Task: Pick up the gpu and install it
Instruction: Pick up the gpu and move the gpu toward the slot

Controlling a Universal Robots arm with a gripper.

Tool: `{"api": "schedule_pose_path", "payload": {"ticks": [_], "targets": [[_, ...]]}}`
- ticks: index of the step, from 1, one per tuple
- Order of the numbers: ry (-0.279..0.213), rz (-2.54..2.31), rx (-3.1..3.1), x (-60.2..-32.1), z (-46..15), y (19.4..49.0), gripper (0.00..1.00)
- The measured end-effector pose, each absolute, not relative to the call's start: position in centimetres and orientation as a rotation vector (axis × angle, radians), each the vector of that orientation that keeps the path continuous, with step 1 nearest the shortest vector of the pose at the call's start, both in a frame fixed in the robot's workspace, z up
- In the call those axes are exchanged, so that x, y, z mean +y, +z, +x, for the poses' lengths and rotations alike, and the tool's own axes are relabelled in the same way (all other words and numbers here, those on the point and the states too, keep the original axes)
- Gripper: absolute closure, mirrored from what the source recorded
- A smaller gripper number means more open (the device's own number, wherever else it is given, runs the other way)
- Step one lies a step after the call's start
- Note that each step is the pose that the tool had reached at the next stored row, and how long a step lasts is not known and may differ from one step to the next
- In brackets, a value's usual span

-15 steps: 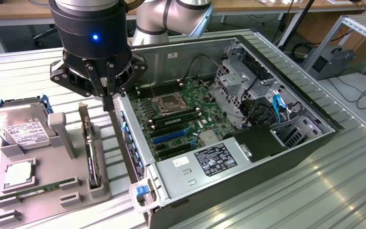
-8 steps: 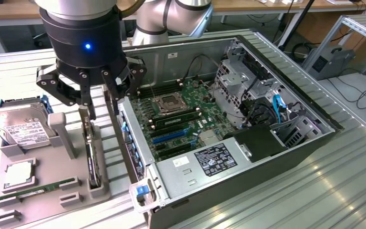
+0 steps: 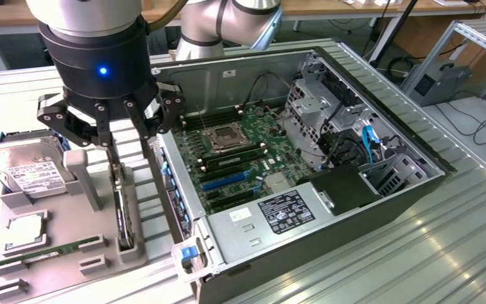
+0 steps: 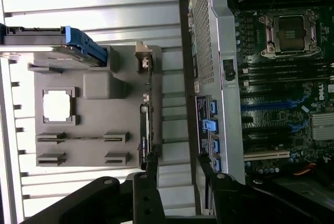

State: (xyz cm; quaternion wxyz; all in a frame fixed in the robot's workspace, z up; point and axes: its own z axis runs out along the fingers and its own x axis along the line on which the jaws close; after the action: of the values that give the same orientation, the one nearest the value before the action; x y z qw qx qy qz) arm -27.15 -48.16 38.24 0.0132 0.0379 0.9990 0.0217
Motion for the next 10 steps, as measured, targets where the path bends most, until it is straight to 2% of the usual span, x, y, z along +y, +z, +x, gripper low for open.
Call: {"api": "schedule_pose_path", "payload": {"ticks": [10], "targets": [[0.067, 0.118, 3.112, -48.16, -27.59, 38.1, 0.58]]}}
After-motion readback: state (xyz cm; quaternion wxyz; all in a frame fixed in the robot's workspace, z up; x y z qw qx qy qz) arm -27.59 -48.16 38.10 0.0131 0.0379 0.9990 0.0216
